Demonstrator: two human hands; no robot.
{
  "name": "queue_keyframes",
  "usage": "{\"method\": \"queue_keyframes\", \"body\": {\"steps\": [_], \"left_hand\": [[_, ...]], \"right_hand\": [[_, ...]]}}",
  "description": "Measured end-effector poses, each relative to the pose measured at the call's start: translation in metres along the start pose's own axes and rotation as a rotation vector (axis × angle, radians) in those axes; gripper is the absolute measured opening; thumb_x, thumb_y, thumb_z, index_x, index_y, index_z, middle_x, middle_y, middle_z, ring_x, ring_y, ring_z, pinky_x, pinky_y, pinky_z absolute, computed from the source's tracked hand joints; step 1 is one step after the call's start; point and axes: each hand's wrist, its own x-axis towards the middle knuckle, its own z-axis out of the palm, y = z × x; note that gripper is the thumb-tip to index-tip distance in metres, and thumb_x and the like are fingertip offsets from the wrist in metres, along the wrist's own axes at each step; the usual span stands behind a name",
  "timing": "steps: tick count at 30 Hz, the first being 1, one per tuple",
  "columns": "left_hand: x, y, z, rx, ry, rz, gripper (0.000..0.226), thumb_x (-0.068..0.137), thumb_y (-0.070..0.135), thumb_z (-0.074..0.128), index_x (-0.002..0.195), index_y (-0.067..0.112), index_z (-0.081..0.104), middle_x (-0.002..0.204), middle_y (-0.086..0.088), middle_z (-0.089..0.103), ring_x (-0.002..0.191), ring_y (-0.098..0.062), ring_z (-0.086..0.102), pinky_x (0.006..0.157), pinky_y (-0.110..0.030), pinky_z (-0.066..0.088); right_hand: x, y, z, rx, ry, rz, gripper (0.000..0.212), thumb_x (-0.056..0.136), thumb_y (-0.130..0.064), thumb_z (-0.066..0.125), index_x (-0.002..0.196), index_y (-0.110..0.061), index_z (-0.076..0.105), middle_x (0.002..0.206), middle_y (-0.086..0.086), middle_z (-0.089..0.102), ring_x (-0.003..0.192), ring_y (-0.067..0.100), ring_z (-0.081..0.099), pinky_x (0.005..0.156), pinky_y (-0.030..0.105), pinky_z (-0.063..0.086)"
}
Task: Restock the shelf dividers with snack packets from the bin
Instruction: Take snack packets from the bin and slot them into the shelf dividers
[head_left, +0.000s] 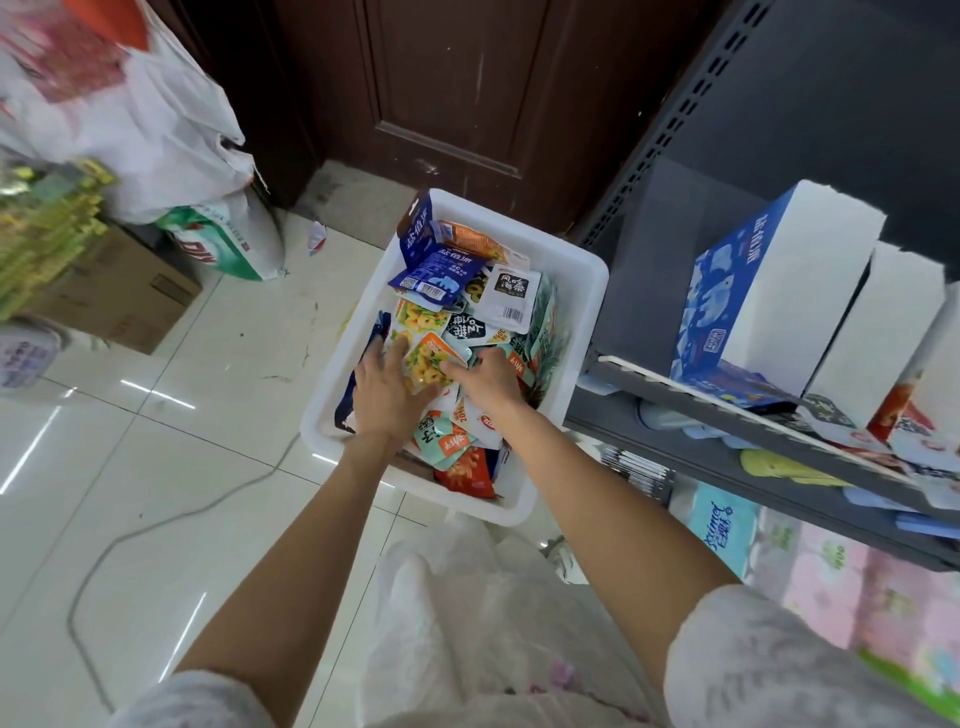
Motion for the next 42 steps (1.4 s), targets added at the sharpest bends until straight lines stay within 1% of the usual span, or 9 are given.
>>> {"method": "queue_keyframes", "body": {"steps": [6, 9, 12, 16, 23, 28, 34, 38, 42], "left_hand": [[-0.003, 0.004, -0.003, -0.055, 0.025, -0.012, 0.081, 0.074, 0.034, 0.079, 0.141, 0.02, 0.036, 0.14, -0.01, 0.038, 0.129, -0.027, 0.034, 0.103, -0.04, 0.036], [-0.002, 0.011, -0.007, -0.124, -0.015, -0.096, 0.089, 0.071, 0.031, 0.082, 0.142, 0.016, 0.031, 0.134, -0.01, 0.044, 0.125, -0.026, 0.041, 0.099, -0.039, 0.04], [0.002, 0.011, -0.017, -0.265, -0.13, -0.16, 0.067, 0.073, 0.032, 0.08, 0.127, 0.015, 0.044, 0.116, -0.001, 0.058, 0.1, -0.021, 0.061, 0.077, -0.033, 0.05], [-0.004, 0.016, -0.031, -0.612, -0.28, -0.206, 0.036, 0.085, 0.026, 0.07, 0.112, 0.025, 0.047, 0.105, 0.006, 0.062, 0.077, -0.008, 0.063, 0.061, -0.021, 0.048], [-0.018, 0.024, -0.037, -0.83, -0.31, -0.283, 0.025, 0.09, 0.025, 0.064, 0.106, 0.031, 0.046, 0.096, 0.006, 0.064, 0.079, -0.014, 0.065, 0.064, -0.027, 0.053], [-0.028, 0.01, -0.047, -0.999, -0.275, -0.355, 0.032, 0.091, 0.021, 0.063, 0.121, 0.024, 0.054, 0.104, -0.008, 0.071, 0.084, -0.026, 0.071, 0.076, -0.044, 0.057], [-0.042, 0.033, -0.059, -1.012, -0.335, -0.194, 0.041, 0.091, 0.027, 0.06, 0.13, 0.034, 0.046, 0.107, -0.003, 0.071, 0.09, -0.025, 0.071, 0.071, -0.044, 0.059], [-0.044, 0.079, -0.057, -1.009, -0.331, -0.092, 0.036, 0.094, 0.025, 0.057, 0.128, 0.03, 0.047, 0.107, -0.002, 0.071, 0.087, -0.021, 0.071, 0.075, -0.042, 0.057], [-0.058, 0.131, -0.049, -1.069, -0.467, -0.053, 0.036, 0.095, 0.021, 0.055, 0.129, 0.028, 0.049, 0.104, -0.001, 0.072, 0.087, -0.018, 0.071, 0.069, -0.035, 0.056]], "right_hand": [[-0.007, -0.006, 0.003, -0.031, 0.086, 0.004, 0.053, 0.086, -0.032, 0.068, 0.126, -0.005, 0.045, 0.126, 0.012, 0.056, 0.112, 0.029, 0.056, 0.081, 0.03, 0.044], [-0.008, -0.005, 0.002, -0.086, 0.105, -0.018, 0.039, 0.087, -0.034, 0.066, 0.113, -0.008, 0.054, 0.113, 0.009, 0.059, 0.102, 0.025, 0.059, 0.075, 0.028, 0.044], [-0.01, -0.003, 0.001, -0.057, 0.185, -0.068, 0.036, 0.085, -0.034, 0.068, 0.106, -0.007, 0.06, 0.099, 0.002, 0.049, 0.099, 0.023, 0.055, 0.085, 0.035, 0.047], [-0.017, 0.0, -0.004, 0.157, 0.202, -0.081, 0.035, 0.085, -0.031, 0.069, 0.102, -0.004, 0.057, 0.098, 0.006, 0.065, 0.087, 0.021, 0.062, 0.076, 0.034, 0.049], [-0.036, 0.01, -0.032, 0.575, 0.117, -0.088, 0.021, 0.087, -0.011, 0.067, 0.106, -0.011, 0.058, 0.091, 0.003, 0.067, 0.083, 0.015, 0.064, 0.076, 0.03, 0.054], [-0.046, 0.023, -0.059, 0.685, 0.275, -0.039, 0.005, 0.091, -0.009, 0.06, 0.09, -0.013, 0.062, 0.09, 0.007, 0.064, 0.083, 0.019, 0.061, 0.074, 0.032, 0.055], [-0.097, 0.015, -0.114, 0.583, 0.485, -0.262, 0.015, 0.095, -0.015, 0.054, 0.085, -0.026, 0.057, 0.089, -0.001, 0.064, 0.085, 0.019, 0.061, 0.074, 0.035, 0.053], [-0.146, 0.006, -0.147, 0.611, 0.649, -0.598, 0.016, 0.097, -0.012, 0.05, 0.095, -0.028, 0.052, 0.1, -0.002, 0.064, 0.092, 0.008, 0.063, 0.07, 0.019, 0.051], [-0.168, 0.015, -0.155, 0.074, 0.665, -0.996, 0.018, 0.096, -0.008, 0.049, 0.107, -0.017, 0.06, 0.117, 0.003, 0.065, 0.112, 0.009, 0.059, 0.087, 0.02, 0.05]]}}
